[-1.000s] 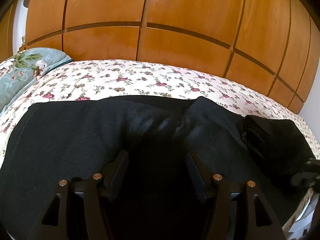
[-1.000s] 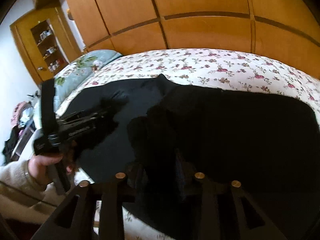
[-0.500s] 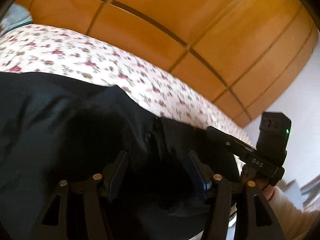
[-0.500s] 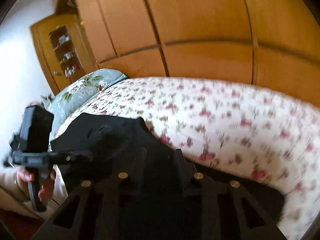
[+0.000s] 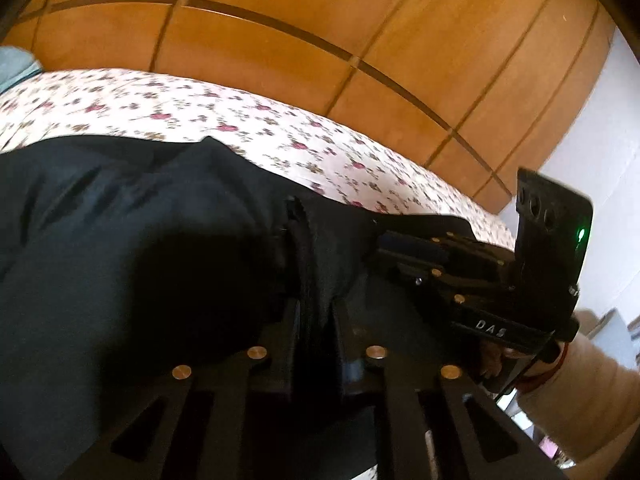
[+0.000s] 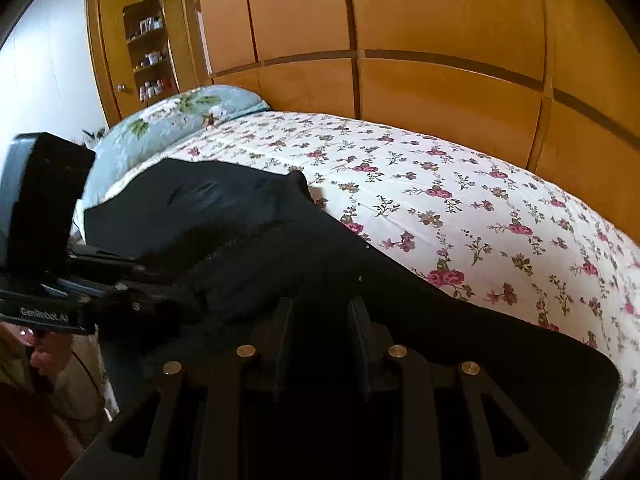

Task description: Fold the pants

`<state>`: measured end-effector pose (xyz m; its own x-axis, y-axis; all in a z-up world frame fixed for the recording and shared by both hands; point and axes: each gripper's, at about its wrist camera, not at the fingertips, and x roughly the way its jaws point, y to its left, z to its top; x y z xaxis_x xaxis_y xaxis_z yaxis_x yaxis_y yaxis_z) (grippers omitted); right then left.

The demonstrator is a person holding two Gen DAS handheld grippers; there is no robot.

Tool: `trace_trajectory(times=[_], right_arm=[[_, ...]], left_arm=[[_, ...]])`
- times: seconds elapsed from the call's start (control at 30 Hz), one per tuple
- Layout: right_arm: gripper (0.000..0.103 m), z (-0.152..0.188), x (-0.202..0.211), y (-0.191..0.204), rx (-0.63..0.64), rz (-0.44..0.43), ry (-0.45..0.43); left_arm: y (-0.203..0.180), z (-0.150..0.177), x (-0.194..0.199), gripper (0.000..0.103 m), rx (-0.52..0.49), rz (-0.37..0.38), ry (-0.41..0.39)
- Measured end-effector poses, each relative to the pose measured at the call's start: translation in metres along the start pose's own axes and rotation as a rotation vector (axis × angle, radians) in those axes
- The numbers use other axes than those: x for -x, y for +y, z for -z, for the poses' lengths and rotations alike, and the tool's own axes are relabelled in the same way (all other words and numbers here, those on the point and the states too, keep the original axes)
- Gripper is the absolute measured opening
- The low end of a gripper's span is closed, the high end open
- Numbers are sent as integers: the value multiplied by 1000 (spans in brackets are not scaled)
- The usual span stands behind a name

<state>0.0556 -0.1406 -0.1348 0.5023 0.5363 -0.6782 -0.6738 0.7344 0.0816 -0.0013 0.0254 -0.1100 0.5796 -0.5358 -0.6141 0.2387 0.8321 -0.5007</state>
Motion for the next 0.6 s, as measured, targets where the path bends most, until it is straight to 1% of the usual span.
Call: trace_trajectory(times=[0.03, 0.1, 0.13, 0.2, 0.27, 0.3, 0.33, 0.37, 0.43, 0.57, 0.6], right_arm=[[30, 0, -1, 3, 18, 20, 5], [30, 0, -3, 8, 39, 47, 7], [30, 0, -3, 9, 44, 57, 8], [30, 0, -3, 8, 43, 56, 7], [30, 0, -3, 6, 35, 50, 7], [30, 0, -3, 6, 33, 49, 7], [30, 0, -3, 5, 33, 48, 7], [30, 0, -3, 5, 33, 48, 6], [30, 0, -3, 6, 35, 50, 5], [30, 0, -3, 6, 38, 52, 4], [30, 0, -3, 6, 38, 52, 4]], left_arm=[[5, 0, 6, 30, 22, -9, -13], [12, -2, 20, 33, 54, -59, -60], [17, -3, 34, 33, 65, -127, -110], [27, -3, 55, 33, 79, -235, -181], [40, -2, 76, 34, 114, -319, -234], [51, 0, 89, 34, 151, -369, -262], [59, 2, 96, 35, 181, -394, -279], [72, 7, 108, 36, 232, -425, -304], [95, 18, 127, 48, 327, -475, -337], [137, 42, 156, 49, 536, -582, -395], [143, 48, 163, 49, 574, -593, -418]])
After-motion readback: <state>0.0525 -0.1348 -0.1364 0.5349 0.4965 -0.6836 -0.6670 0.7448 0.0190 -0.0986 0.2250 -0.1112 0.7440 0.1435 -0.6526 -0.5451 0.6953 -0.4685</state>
